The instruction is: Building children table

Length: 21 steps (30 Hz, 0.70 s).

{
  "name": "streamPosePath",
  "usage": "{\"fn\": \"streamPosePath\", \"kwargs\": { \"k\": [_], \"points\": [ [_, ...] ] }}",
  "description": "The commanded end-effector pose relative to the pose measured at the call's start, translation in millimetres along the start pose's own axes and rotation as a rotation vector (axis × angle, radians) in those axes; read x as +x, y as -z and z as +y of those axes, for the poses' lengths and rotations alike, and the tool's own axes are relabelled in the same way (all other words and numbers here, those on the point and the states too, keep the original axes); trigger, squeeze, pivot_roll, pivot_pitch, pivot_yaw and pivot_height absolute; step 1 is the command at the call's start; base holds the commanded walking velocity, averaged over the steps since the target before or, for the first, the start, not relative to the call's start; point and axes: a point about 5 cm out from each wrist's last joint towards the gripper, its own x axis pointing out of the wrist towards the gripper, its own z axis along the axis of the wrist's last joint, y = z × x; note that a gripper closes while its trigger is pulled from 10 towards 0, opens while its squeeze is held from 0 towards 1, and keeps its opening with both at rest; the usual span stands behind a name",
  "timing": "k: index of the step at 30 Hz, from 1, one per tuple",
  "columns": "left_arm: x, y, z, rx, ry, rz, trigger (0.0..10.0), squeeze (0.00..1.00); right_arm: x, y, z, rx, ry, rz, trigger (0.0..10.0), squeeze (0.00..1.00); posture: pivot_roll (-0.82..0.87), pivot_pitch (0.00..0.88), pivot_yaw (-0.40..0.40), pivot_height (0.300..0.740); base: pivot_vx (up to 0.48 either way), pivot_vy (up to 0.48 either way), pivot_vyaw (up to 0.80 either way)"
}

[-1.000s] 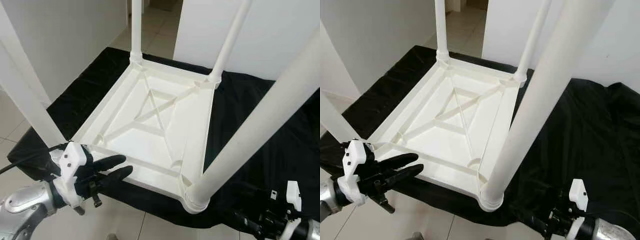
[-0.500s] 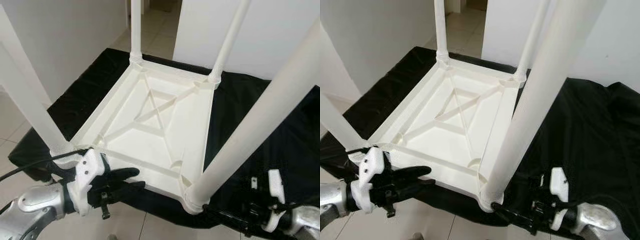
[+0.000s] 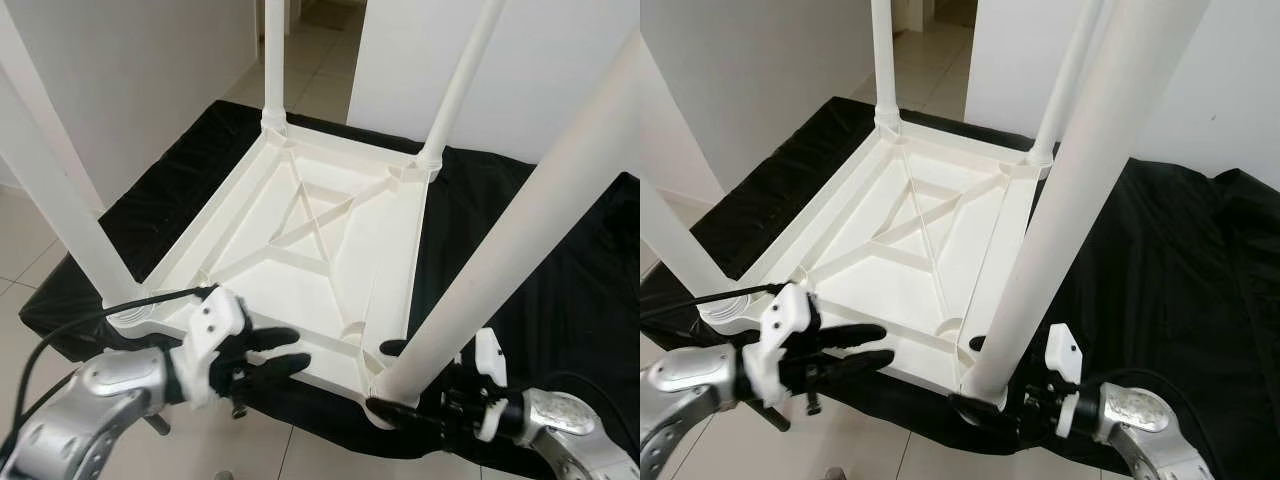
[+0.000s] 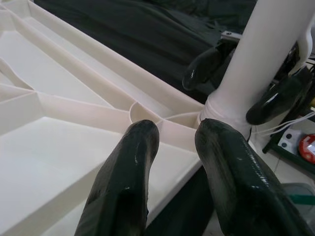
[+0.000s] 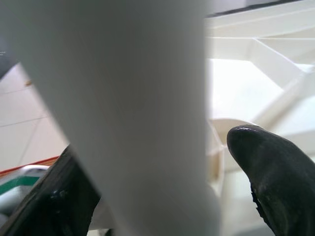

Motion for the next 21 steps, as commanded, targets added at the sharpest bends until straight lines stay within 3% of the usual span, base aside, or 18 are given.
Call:
{"fn": "streamPosePath", "kwargs": {
  "k": [1,6,11,14,21],
  "points": [
    [3.4,1.2,1.5,0.009,-0.012,0.006,10.0,0.00,-2.7,4.2,-3.0,-0.007,0.023,0.021,10.0,0.00,0.01,0.000,-0.049,0.740,0.000,0.000,0.00],
    [13.4,1.9,1.7,-0.019,-0.051,-0.015,10.0,0.00,-7.7,9.2,-8.2,-0.002,0.078,0.030,10.0,0.00,-0.01,0.000,-0.031,0.740,0.000,0.000,0.00],
    [30.6,0.6,13.0,-0.040,-0.163,-0.040,10.0,0.00,-8.6,10.5,-15.1,-0.025,0.164,0.015,10.0,0.00,-0.04,0.000,-0.004,0.740,0.000,0.000,0.00],
    [42.3,3.3,23.4,-0.063,-0.246,-0.007,10.0,0.00,-8.6,11.5,-17.1,-0.032,0.224,0.003,10.0,0.00,-0.06,0.000,0.010,0.740,0.000,0.000,0.00],
    [53.5,-3.3,35.2,-0.053,-0.359,-0.052,10.0,0.00,-11.1,12.3,-27.6,-0.054,0.348,-0.022,10.0,0.00,-0.07,0.000,0.016,0.740,0.000,0.000,0.00]
  ]
}}
